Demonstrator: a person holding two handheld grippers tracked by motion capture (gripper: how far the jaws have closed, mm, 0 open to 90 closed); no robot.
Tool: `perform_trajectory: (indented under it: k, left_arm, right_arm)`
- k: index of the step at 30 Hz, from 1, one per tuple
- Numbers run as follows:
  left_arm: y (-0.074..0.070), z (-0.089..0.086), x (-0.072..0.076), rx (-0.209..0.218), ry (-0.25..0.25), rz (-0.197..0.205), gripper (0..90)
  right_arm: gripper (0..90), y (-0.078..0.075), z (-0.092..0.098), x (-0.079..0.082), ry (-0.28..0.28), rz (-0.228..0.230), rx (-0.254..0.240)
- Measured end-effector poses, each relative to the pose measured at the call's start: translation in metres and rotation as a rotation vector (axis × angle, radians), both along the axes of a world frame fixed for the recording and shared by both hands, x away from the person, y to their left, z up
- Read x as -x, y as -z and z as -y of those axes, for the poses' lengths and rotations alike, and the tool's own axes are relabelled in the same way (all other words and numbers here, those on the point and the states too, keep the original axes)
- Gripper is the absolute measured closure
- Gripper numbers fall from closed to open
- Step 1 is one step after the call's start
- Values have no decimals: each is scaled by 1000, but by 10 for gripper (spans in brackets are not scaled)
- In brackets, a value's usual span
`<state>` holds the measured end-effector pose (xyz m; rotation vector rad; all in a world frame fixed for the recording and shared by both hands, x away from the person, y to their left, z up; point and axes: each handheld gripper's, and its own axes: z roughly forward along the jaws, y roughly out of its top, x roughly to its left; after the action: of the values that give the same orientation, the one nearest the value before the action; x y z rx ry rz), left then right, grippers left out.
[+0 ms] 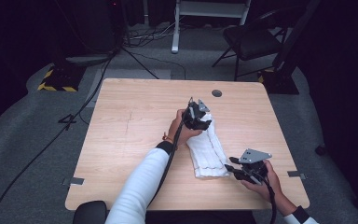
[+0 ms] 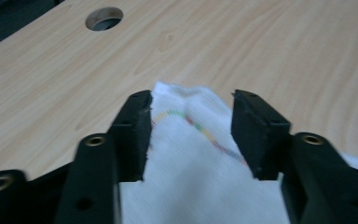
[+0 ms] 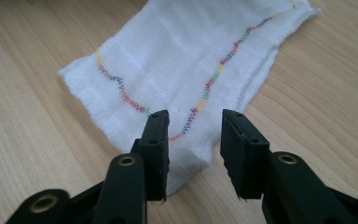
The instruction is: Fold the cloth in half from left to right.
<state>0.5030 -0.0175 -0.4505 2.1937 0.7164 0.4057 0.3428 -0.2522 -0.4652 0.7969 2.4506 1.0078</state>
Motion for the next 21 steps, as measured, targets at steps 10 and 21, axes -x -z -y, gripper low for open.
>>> perform_trajectory:
  k: [10,21]
  left_arm:
    - [7,-22,69,-72,146,-27,307]
    - [31,-14,116,-172,246,-48,324]
  right_arm:
    - [535,3,14,-11,37,3,26]
    - [476,8,12,-17,-4,-37,24]
